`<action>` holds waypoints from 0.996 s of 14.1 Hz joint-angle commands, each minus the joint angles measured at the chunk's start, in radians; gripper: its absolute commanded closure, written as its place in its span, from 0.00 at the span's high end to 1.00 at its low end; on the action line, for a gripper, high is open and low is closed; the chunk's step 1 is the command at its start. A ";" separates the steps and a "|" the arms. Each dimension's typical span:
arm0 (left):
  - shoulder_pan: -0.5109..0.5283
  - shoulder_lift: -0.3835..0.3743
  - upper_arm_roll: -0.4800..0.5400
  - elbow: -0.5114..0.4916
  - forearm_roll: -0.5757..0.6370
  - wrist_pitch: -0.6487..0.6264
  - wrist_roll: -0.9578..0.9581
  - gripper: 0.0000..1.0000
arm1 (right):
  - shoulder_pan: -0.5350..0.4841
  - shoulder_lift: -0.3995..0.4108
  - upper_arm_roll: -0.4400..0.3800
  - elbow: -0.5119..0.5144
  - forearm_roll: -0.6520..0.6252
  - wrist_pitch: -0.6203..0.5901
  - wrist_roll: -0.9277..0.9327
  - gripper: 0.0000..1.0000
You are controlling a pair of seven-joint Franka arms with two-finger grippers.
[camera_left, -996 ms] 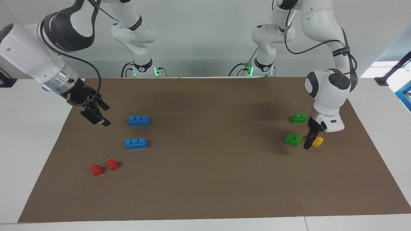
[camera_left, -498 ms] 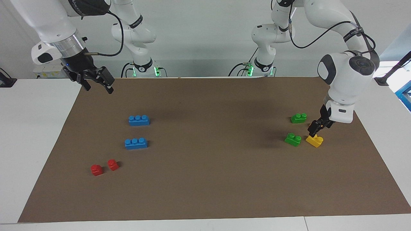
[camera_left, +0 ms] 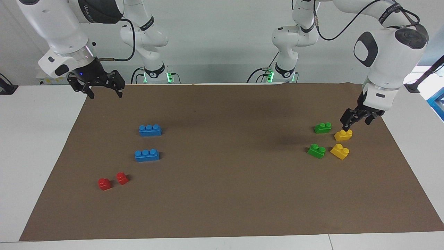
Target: Remove green block with left arm and hold with right
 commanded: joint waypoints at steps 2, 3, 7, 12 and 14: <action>0.007 -0.099 -0.001 -0.019 0.000 -0.104 0.088 1.00 | -0.012 0.016 0.013 -0.016 -0.024 0.011 0.048 1.00; 0.005 -0.120 -0.001 -0.025 -0.012 -0.113 0.088 1.00 | -0.021 0.018 0.013 -0.015 -0.026 0.014 0.048 1.00; 0.005 -0.174 -0.002 -0.044 -0.024 -0.194 0.122 1.00 | -0.033 0.030 0.012 0.002 -0.031 0.065 0.042 1.00; 0.041 -0.171 -0.019 -0.035 -0.076 -0.246 0.179 1.00 | -0.043 0.033 0.007 0.007 -0.027 0.111 0.039 1.00; 0.039 -0.159 -0.021 -0.018 -0.079 -0.242 0.176 1.00 | -0.023 0.038 0.000 0.022 -0.031 0.111 0.038 1.00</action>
